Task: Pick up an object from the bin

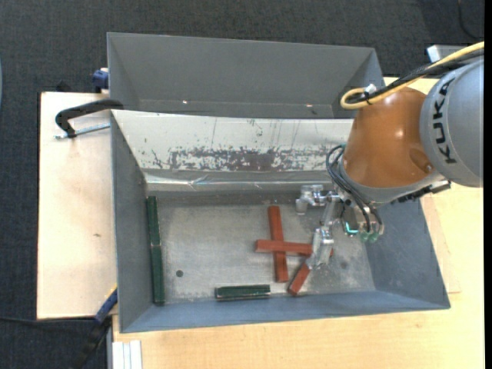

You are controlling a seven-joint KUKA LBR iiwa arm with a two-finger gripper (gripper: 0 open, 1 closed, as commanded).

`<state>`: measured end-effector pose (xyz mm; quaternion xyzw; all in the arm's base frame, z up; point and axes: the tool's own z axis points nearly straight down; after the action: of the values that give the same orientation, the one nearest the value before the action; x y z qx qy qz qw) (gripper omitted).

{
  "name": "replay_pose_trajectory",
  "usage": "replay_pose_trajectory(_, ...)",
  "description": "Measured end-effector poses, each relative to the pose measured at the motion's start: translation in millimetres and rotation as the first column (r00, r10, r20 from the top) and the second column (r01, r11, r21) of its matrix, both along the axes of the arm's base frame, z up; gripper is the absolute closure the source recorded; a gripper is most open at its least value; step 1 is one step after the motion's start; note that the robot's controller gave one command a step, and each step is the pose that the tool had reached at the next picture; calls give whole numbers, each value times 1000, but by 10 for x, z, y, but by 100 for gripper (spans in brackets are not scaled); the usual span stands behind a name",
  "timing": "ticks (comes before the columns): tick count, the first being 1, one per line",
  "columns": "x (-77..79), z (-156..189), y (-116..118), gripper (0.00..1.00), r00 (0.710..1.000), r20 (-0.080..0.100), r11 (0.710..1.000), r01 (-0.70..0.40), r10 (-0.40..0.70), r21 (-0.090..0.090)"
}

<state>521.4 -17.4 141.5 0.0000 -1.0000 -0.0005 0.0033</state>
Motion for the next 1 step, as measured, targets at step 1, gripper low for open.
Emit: replay_pose_trajectory(1, 20, 41, -1, 0, 1000, 8, 1000, 0, 0, 0)
